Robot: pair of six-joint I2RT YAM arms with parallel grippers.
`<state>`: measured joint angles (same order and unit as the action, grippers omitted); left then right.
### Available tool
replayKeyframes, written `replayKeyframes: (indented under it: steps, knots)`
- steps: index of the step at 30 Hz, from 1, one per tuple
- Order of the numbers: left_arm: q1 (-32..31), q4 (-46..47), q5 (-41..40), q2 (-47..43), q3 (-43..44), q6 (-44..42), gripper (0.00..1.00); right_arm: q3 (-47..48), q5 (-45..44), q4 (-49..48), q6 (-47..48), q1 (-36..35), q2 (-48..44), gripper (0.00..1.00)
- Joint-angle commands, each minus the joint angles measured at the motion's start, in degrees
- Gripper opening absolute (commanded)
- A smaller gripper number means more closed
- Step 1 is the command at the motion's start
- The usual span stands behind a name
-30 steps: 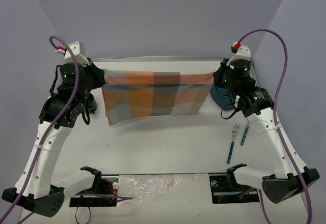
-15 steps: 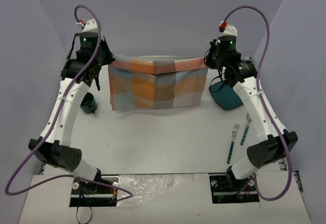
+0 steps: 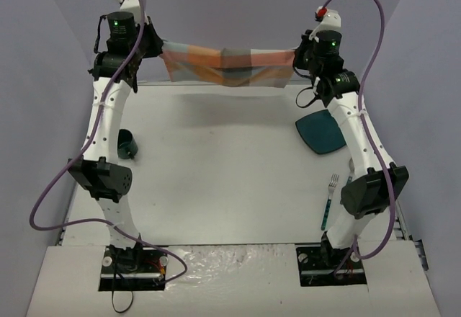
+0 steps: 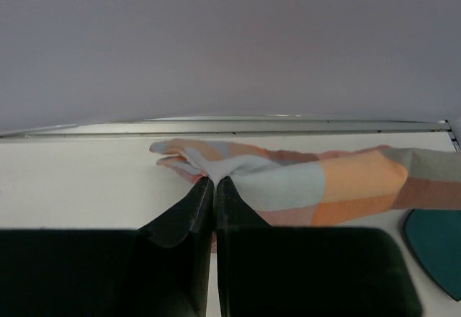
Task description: Set the dinner table for one person
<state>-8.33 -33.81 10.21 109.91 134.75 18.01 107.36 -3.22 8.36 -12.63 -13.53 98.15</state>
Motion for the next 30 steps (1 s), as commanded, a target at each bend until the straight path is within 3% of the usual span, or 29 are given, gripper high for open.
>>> replayKeyframes:
  steps: [1,5,12,18,30]
  knots:
    - [0.42,18.74,7.78,-10.48,-17.47,-3.35,0.0,-15.07,1.31,-19.13,2.71,0.35,-9.15,0.0]
    - [0.32,32.49,5.82,-17.22,-47.58,0.53,0.0,-37.43,2.13,-27.42,-0.19,0.26,-13.18,0.0]
    - [0.09,28.25,1.46,-20.99,-71.16,12.98,0.0,-60.71,6.74,-27.2,-7.47,0.09,-14.46,0.0]
    - [-2.92,21.78,-0.75,-20.36,-77.37,17.84,0.0,-69.38,7.52,-21.63,-11.63,0.0,-16.76,0.0]
    - [-3.97,14.45,-12.4,-25.76,-85.48,23.15,0.02,-72.73,5.52,-11.19,-15.7,0.0,-16.02,0.03]
